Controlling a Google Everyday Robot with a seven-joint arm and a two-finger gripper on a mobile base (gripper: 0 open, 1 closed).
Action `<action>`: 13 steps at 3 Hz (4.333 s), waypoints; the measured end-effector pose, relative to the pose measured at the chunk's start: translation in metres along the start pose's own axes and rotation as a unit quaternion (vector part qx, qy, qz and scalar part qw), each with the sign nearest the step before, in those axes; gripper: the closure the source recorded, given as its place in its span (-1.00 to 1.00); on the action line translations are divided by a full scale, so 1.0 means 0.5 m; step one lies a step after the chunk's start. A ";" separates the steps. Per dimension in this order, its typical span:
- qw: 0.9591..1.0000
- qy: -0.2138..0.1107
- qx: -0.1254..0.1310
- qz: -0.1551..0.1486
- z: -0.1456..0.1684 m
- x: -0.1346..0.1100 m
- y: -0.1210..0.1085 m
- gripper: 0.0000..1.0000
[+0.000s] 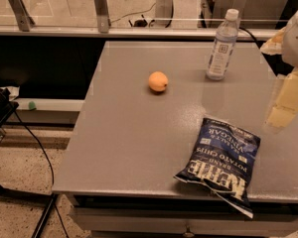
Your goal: Pick orange
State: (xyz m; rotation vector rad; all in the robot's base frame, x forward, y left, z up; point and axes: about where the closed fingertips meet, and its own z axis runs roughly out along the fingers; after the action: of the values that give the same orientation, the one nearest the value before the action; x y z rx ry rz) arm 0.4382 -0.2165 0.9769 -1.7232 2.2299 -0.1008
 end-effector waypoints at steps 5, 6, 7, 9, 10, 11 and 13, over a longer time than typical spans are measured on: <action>0.991 -0.048 -0.004 -0.121 0.074 -0.243 -0.147 -1.00; 0.991 -0.048 -0.004 -0.121 0.074 -0.243 -0.147 -1.00; 0.990 -0.030 -0.015 -0.140 0.138 -0.270 -0.180 -1.00; 0.987 0.008 -0.055 -0.151 0.357 -0.315 -0.219 -1.00; 0.987 0.007 -0.055 -0.151 0.358 -0.315 -0.219 -1.00; 0.985 0.006 -0.052 -0.162 0.381 -0.347 -0.220 -1.00; 0.987 0.008 -0.046 -0.152 0.412 -0.353 -0.225 -0.73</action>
Offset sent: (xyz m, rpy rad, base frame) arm 0.0333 0.0274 -0.0058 0.0707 -0.0105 0.0711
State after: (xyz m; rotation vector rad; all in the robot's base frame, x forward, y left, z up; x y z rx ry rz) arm 0.6422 -0.0504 0.8464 -2.1077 1.9941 -0.0815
